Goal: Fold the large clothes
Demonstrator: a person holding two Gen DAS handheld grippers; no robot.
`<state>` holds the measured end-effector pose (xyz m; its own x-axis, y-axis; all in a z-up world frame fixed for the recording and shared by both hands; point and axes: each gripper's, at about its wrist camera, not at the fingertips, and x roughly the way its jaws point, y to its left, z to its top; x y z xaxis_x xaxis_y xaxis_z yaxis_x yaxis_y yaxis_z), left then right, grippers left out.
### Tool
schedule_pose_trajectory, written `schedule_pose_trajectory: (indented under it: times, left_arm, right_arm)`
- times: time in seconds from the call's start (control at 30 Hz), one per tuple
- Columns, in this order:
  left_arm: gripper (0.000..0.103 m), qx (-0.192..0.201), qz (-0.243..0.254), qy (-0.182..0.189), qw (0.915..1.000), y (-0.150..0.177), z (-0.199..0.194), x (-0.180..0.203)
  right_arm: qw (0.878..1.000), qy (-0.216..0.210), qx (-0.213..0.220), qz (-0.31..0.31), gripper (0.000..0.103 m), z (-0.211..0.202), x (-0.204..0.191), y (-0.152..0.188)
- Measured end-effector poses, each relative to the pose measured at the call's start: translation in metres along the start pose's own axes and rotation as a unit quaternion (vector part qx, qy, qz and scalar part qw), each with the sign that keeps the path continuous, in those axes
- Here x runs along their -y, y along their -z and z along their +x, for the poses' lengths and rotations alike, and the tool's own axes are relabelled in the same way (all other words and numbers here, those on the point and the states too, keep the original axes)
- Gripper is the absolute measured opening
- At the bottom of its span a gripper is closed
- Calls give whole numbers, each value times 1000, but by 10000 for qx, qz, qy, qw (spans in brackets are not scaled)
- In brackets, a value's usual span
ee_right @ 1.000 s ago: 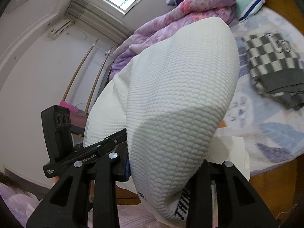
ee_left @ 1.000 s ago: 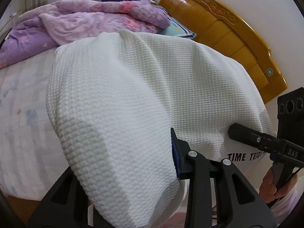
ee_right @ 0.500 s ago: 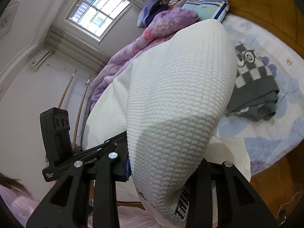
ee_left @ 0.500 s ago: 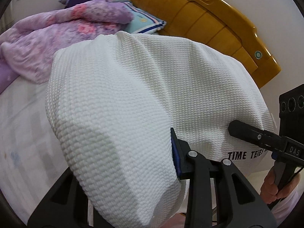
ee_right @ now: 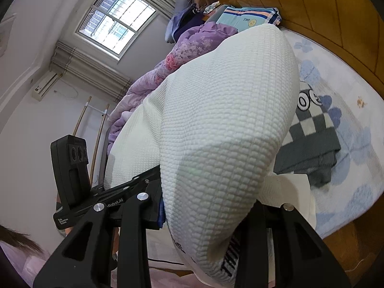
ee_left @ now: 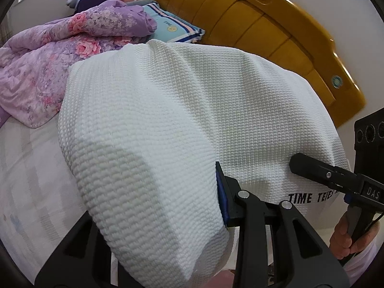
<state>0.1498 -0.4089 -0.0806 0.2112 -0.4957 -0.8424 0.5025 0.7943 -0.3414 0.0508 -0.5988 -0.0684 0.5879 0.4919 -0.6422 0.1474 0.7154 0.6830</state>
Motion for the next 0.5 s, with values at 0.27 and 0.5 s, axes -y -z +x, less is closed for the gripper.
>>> schedule_pose_trajectory:
  times: [0.27,0.5]
  left_arm:
    - [34,-29,-582,-652,9962,-52,60,17]
    - [34,-321,-836,-1125,9896,-93,137,11]
  right_arm:
    - [9968,-596,-529,-13,33,31,62,-74]
    - [9893,-877,-1124,320,33,91,140,-121]
